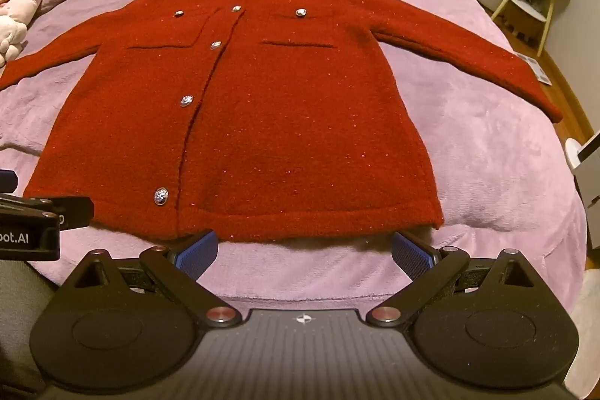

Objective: Fold small clothes

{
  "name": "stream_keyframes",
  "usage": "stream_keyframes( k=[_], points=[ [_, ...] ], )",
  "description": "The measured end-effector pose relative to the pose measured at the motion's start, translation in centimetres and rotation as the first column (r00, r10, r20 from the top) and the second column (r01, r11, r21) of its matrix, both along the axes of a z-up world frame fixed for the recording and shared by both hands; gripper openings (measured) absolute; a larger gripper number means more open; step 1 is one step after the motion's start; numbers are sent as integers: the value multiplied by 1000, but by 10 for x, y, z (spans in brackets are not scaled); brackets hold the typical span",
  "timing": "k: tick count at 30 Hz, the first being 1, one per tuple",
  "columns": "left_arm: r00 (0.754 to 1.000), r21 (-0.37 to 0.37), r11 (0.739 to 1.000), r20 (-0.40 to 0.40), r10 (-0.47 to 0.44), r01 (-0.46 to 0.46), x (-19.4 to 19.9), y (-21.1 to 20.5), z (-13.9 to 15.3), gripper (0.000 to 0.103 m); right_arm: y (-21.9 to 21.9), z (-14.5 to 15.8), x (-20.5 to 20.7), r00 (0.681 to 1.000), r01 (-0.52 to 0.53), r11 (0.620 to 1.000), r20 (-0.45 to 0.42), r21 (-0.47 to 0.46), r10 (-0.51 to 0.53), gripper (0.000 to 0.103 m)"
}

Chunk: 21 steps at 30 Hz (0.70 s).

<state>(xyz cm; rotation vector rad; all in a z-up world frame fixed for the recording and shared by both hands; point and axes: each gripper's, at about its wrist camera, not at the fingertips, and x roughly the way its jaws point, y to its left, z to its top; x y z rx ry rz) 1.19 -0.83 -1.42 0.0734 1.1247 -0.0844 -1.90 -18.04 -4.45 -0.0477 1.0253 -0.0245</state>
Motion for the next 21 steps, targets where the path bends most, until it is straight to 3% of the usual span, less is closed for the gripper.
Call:
stream_keyframes(
  k=[12, 16, 21],
  points=[
    [999, -35, 999, -49, 11, -13, 9, 2, -14, 103, -9, -12, 6, 1000, -3, 999, -22, 39, 4, 99],
    [997, -55, 998, -82, 7, -11, 16, 1, -24, 103, -22, -24, 16, 1000, -6, 989, -8, 150, 8, 99],
    [995, -99, 994, -84, -44, 36, 39, -8, -37, 103, -63, -51, 29, 994, 3, 953, 104, 302, -36, 99]
  ],
)
